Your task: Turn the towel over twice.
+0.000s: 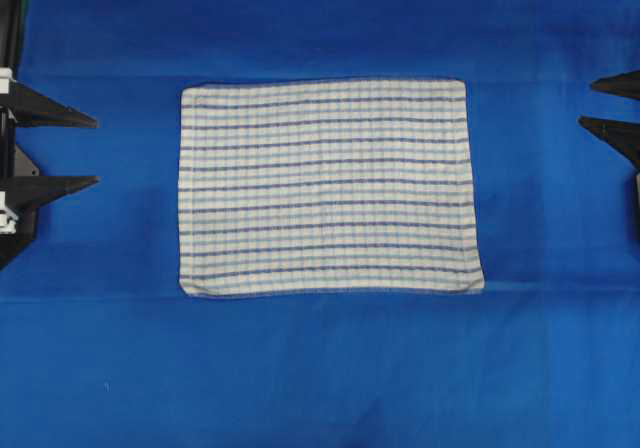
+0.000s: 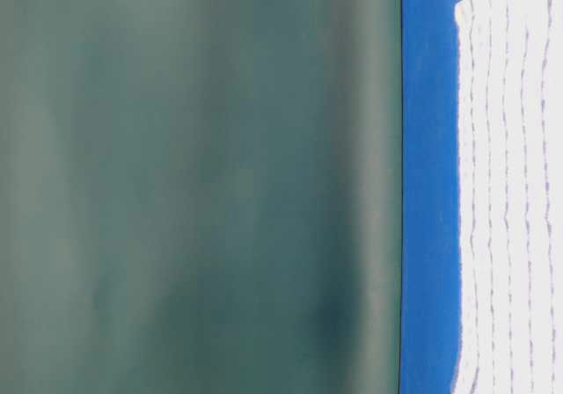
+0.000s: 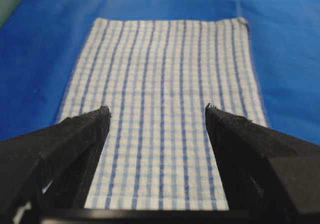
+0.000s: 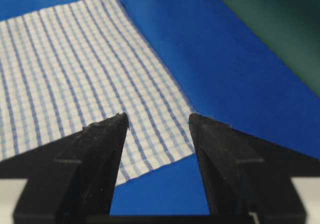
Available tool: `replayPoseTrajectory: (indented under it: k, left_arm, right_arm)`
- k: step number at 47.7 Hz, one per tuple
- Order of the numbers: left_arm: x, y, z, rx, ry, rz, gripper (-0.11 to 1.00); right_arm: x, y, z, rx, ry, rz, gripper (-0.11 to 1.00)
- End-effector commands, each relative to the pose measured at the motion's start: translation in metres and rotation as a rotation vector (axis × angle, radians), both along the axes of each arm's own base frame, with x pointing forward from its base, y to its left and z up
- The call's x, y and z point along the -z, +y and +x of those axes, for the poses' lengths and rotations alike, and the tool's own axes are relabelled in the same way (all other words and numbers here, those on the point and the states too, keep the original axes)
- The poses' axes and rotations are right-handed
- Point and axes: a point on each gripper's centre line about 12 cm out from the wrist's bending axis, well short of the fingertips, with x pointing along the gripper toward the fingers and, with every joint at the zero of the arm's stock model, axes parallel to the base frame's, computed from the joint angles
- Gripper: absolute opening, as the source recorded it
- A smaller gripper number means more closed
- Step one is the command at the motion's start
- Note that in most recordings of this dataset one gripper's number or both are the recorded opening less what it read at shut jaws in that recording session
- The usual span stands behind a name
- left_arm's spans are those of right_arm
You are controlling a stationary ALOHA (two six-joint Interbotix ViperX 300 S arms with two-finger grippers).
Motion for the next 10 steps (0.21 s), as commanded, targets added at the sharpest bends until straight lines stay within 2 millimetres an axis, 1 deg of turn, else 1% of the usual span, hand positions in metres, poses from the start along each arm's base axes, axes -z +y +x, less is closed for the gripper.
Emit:
replayPoseTrajectory:
  k: [1, 10]
  left_arm:
    - [-0.0045, 0.0006, 0.0011, -0.003, -0.012, 0.004, 0.73]
    - [-0.0047, 0.0006, 0.0011, -0.003, -0.013, 0.004, 0.72]
  right_arm:
    - [-0.005, 0.0003, 0.0016, -0.001, -0.009, -0.003, 0.59]
    - [-0.005, 0.0003, 0.0016, -0.001, -0.009, -0.003, 0.59]
